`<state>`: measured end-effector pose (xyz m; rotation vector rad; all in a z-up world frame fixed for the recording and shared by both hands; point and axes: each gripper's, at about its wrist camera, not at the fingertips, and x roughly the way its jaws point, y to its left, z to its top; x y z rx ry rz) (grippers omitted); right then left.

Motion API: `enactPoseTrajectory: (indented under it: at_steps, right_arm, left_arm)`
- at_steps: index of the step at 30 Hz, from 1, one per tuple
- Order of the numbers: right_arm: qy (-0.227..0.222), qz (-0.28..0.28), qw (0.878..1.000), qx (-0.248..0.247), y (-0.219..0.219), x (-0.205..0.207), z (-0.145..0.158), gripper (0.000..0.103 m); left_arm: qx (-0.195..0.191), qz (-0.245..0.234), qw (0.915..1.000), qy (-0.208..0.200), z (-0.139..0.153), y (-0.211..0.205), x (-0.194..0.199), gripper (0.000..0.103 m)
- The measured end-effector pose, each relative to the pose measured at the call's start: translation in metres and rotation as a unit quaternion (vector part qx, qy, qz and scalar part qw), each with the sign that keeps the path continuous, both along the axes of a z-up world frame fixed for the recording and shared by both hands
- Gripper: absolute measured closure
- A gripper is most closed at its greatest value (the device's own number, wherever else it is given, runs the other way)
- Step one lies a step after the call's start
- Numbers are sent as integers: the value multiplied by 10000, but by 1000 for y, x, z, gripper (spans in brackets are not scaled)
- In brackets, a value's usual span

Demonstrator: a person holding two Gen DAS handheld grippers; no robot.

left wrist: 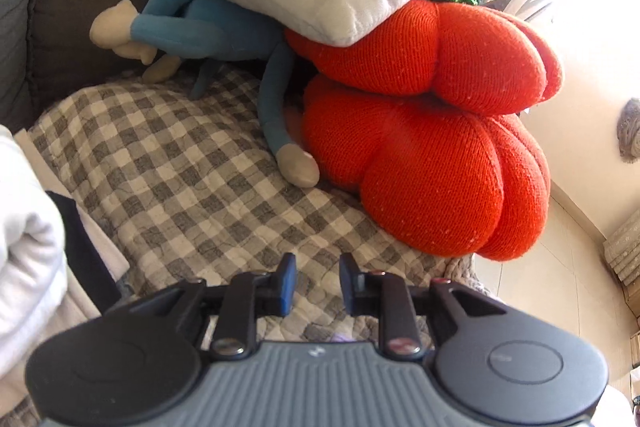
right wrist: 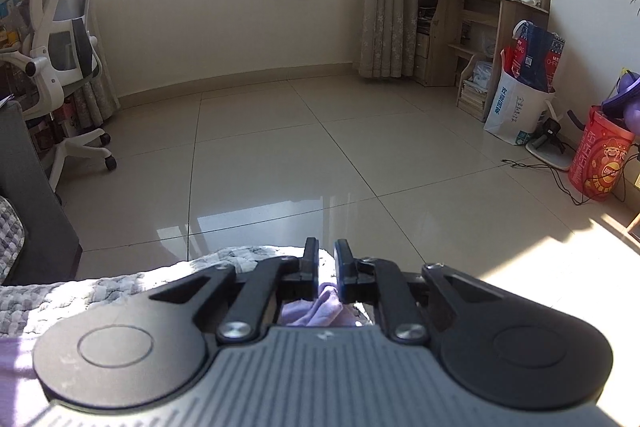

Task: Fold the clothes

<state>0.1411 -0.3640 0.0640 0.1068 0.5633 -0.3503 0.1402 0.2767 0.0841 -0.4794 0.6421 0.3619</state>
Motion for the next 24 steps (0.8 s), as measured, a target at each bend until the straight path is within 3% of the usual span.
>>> enactPoseTrajectory:
  at_steps: [1, 3, 7, 10, 13, 16, 20, 24]
  right_arm:
    - [-41, 168, 9998, -38, 8, -8, 10, 84]
    - [-137, 453, 9988, -120, 21, -25, 29, 67]
    - [-481, 870, 9947, -246, 42, -58, 68, 59]
    - [-589, 1288, 9897, -199, 57, -82, 90, 59]
    - [-566, 1890, 9779, -697, 75, -113, 98, 56]
    - [-437, 2299, 9673, -979, 84, -150, 88, 48]
    - [-62, 2635, 9563, -1262, 87, -193, 62, 47]
    - [492, 2696, 9552, -1122, 75, -223, 32, 47]
  left_arm:
    - [25, -42, 10000, -58, 11, -2, -7, 75]
    - [92, -166, 9997, -145, 30, -6, -31, 72]
    - [174, -310, 9991, -229, 50, -7, -88, 64]
    - [-310, -248, 9992, 8, 35, 7, -125, 63]
    - [-947, -120, 9948, 363, 13, 20, -152, 64]
    - [-1266, -27, 9904, 552, -4, 22, -172, 65]
    - [-1430, 3, 9862, 828, -18, 14, -185, 63]
    - [-1792, 52, 9785, 1024, -31, 10, -193, 63]
